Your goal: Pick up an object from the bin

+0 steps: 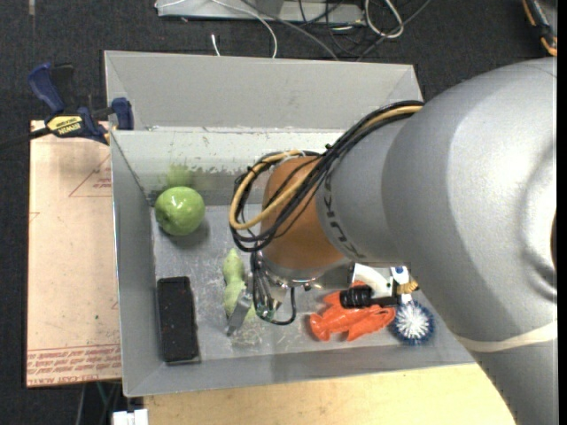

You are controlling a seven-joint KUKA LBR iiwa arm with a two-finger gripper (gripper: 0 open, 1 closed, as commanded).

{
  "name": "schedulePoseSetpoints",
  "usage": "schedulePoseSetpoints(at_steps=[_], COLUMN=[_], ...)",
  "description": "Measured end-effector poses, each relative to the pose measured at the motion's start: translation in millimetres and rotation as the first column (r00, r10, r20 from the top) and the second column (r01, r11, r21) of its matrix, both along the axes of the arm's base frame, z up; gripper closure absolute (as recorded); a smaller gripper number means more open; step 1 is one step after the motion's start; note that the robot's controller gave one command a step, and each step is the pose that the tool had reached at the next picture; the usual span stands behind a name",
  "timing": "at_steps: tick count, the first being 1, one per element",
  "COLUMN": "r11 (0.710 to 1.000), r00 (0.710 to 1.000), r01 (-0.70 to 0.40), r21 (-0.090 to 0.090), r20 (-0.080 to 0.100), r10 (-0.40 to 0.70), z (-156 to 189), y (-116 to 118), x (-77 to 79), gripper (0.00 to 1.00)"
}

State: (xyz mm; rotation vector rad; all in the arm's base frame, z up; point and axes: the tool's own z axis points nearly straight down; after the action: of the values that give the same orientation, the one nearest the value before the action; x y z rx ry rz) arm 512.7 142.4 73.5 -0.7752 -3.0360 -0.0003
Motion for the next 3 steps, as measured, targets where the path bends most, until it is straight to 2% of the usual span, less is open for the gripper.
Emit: schedulePoseSetpoints(at_steps=[1, 2, 3], r11=[1.0, 0.999, 1.0], r00=[1.0, 0.999, 1.0], r01=[0.001, -0.038, -0.002], r21=[0.0, 0.001, 0.001], r20=[0.0, 0.002, -0.001], r10=[-0.001, 0.038, 0.002], z=[0.0, -3.0, -3.3], y=[-0.1, -6.9, -5.5], x=[0.0, 23.9, 5.0], gripper=[1.0, 1.0, 1.0])
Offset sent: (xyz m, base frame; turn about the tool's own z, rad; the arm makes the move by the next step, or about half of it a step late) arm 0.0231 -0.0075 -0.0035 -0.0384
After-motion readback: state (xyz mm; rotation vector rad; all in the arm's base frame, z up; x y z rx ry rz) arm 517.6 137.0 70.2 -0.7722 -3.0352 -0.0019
